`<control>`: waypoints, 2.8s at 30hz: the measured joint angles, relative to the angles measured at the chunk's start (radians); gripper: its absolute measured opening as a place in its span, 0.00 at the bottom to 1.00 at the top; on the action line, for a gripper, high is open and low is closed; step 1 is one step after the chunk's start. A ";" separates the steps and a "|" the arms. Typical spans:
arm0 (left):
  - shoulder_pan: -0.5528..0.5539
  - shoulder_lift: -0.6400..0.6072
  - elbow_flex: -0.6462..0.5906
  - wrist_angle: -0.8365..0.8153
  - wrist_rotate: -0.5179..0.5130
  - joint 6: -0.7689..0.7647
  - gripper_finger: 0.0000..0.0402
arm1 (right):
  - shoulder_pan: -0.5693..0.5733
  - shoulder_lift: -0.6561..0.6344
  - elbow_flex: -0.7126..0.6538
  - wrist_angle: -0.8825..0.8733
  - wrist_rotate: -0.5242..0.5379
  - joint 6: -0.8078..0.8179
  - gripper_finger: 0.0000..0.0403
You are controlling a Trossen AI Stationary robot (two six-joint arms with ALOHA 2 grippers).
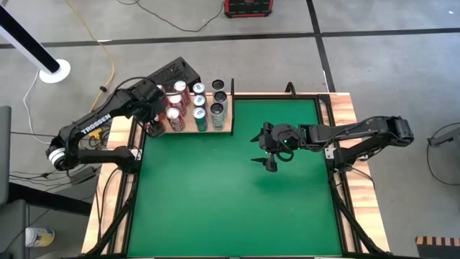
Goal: Place canned beverage on shelf
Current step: Put the red soda can on the shelf aligned with the other red soda cans, then adjust the white and yellow soda can on the shelf
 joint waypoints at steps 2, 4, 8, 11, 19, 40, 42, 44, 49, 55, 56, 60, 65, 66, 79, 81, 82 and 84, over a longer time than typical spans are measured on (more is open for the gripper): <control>0.000 0.000 0.000 0.003 -0.003 0.011 0.71 | 0.000 0.000 0.000 0.000 0.000 0.001 0.95; 0.000 0.000 0.000 0.005 -0.012 0.014 0.71 | 0.000 0.000 0.000 0.000 0.000 0.003 0.95; 0.000 0.001 -0.001 0.019 -0.017 0.013 0.71 | 0.000 0.000 0.000 -0.002 0.000 0.005 0.95; 0.000 0.001 -0.002 0.020 -0.021 0.013 0.71 | 0.000 0.000 0.000 -0.002 0.000 0.005 0.95; 0.000 0.002 -0.002 0.019 -0.054 0.013 0.71 | 0.000 0.000 0.000 -0.003 0.000 0.006 0.95; 0.000 0.002 -0.002 0.027 -0.033 0.048 0.81 | 0.000 0.000 0.000 -0.006 0.000 0.006 0.95; 0.000 0.002 -0.003 0.028 -0.035 0.049 0.84 | 0.000 0.000 0.000 -0.006 0.000 0.006 0.95; 0.000 0.002 -0.003 0.027 -0.035 0.049 0.84 | 0.000 0.000 0.000 -0.006 0.000 0.006 0.95; 0.000 0.002 -0.003 0.031 -0.035 0.048 0.85 | 0.000 0.000 0.000 -0.006 0.000 0.006 0.95; -0.001 0.002 -0.003 0.031 -0.071 0.047 0.85 | 0.000 0.000 0.000 -0.006 0.000 0.006 0.95; -0.001 0.002 -0.003 0.030 -0.075 0.046 0.85 | 0.000 0.000 0.000 -0.006 0.000 0.006 0.95; -0.001 0.002 -0.003 0.030 -0.077 0.039 0.85 | 0.000 0.000 0.000 -0.006 0.000 0.006 0.95; -0.001 0.002 -0.003 0.028 -0.078 0.037 0.85 | 0.000 0.000 0.000 -0.006 -0.001 0.008 0.95; -0.001 0.002 -0.003 0.026 -0.078 0.036 0.85 | 0.000 0.000 0.000 -0.006 -0.001 0.008 0.95; -0.001 0.002 0.190 -0.071 -0.103 0.008 0.85 | 0.001 0.000 0.000 -0.007 -0.002 0.008 0.95; -0.001 0.001 0.229 -0.083 -0.114 0.001 0.85 | 0.001 0.000 0.000 -0.007 -0.002 0.008 0.95; -0.001 0.001 0.248 -0.087 -0.111 -0.002 0.85 | 0.001 0.000 0.000 -0.007 -0.002 0.008 0.95; 0.000 -0.003 0.285 -0.090 -0.079 -0.021 0.85 | 0.001 0.000 0.000 -0.006 -0.002 0.008 0.95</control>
